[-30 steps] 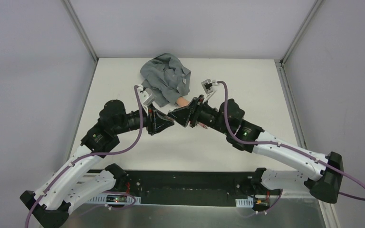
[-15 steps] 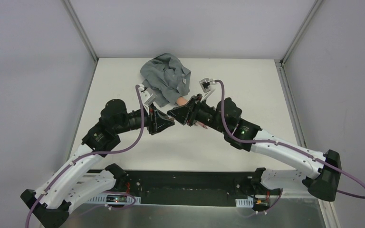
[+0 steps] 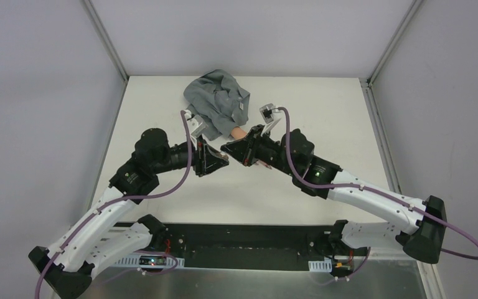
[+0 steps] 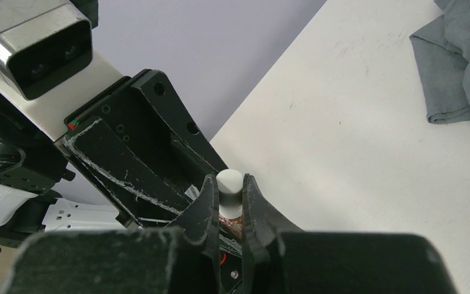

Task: Paint the nails
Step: Unscrew the nail polish bottle.

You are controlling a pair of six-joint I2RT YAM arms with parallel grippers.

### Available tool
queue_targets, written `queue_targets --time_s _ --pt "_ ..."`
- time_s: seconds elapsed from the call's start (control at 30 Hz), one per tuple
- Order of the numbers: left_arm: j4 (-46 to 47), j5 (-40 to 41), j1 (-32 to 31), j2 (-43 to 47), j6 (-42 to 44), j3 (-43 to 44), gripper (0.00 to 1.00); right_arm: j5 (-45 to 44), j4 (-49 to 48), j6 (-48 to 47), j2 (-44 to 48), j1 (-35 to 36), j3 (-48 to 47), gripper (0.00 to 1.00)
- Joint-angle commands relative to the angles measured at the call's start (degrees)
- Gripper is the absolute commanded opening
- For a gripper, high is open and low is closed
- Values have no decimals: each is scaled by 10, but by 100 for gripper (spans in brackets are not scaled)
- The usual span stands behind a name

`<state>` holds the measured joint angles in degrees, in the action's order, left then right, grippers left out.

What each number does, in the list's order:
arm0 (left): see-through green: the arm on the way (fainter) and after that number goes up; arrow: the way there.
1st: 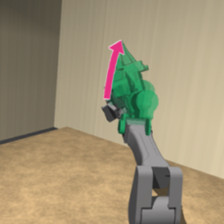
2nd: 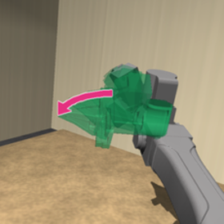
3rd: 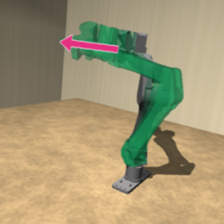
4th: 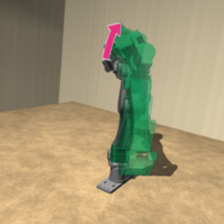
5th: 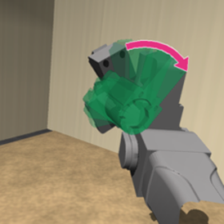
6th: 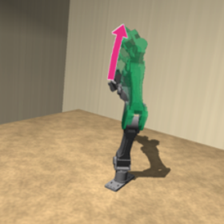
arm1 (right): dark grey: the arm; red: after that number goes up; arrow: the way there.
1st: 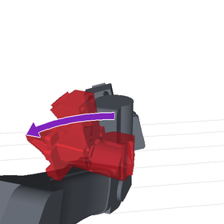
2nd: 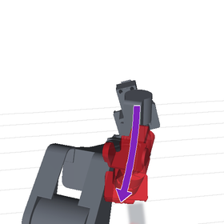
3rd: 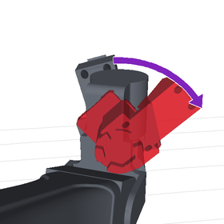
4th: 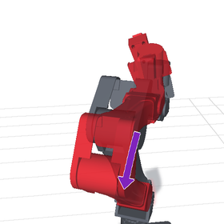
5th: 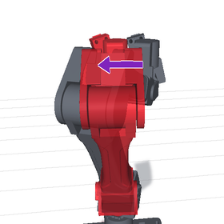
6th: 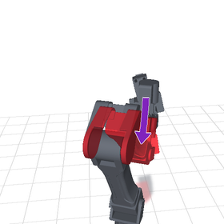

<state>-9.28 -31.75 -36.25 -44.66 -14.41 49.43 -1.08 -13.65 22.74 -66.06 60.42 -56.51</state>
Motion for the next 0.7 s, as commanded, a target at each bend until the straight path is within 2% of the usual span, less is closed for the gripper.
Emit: queue_targets --time_s 0.0,0.27,0.67 --pt "25 -64 8 -4 -2 21 0 3 -16 -18 14 -8 -7 0" --pt "33 -167 19 -23 -22 37 0 183 -14 -1 16 -75 2 0" --pt "77 -298 20 -32 -49 38 0 382 -34 -35 32 -106 12 0"
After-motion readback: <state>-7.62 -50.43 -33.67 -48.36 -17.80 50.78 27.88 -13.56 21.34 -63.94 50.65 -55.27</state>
